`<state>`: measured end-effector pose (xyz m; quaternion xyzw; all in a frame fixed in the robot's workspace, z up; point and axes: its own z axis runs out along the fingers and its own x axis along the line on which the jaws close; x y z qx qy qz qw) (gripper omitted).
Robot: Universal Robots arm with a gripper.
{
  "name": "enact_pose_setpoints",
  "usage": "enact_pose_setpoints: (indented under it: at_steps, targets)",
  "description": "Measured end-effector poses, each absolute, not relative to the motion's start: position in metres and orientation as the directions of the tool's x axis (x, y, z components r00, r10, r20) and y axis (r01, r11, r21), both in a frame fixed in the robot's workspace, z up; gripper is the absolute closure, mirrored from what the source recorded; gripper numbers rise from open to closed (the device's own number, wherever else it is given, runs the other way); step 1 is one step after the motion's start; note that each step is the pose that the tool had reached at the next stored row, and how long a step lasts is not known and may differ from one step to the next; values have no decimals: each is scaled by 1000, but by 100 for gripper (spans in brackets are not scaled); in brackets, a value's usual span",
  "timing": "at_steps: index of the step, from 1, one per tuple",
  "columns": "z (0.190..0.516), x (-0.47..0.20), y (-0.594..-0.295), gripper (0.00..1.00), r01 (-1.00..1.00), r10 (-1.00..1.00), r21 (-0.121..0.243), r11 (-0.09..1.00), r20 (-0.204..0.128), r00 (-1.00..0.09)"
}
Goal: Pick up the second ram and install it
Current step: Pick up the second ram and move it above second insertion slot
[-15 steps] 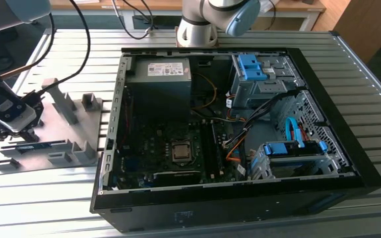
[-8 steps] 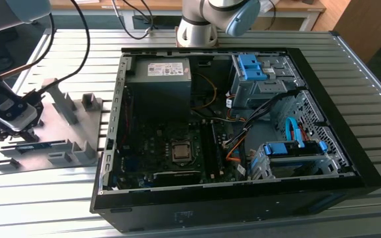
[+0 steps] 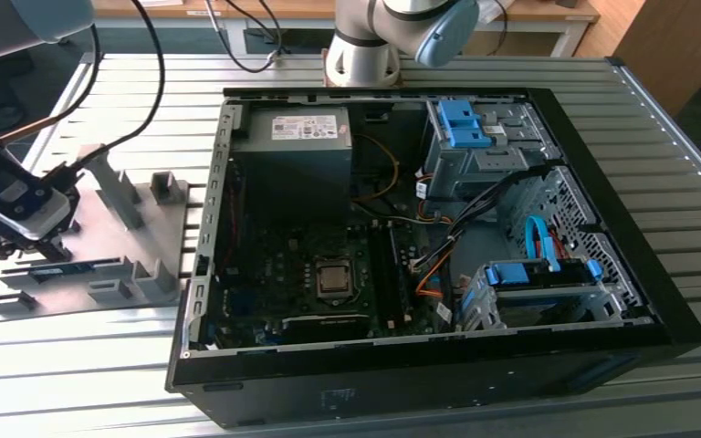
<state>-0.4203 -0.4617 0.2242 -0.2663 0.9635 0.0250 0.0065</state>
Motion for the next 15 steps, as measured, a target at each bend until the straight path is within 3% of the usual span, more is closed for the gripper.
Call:
enact_pose_setpoints:
  at_steps: [15]
  targets:
    - [224,-420,-462,90,-548,-547,45,835,-26,-837]
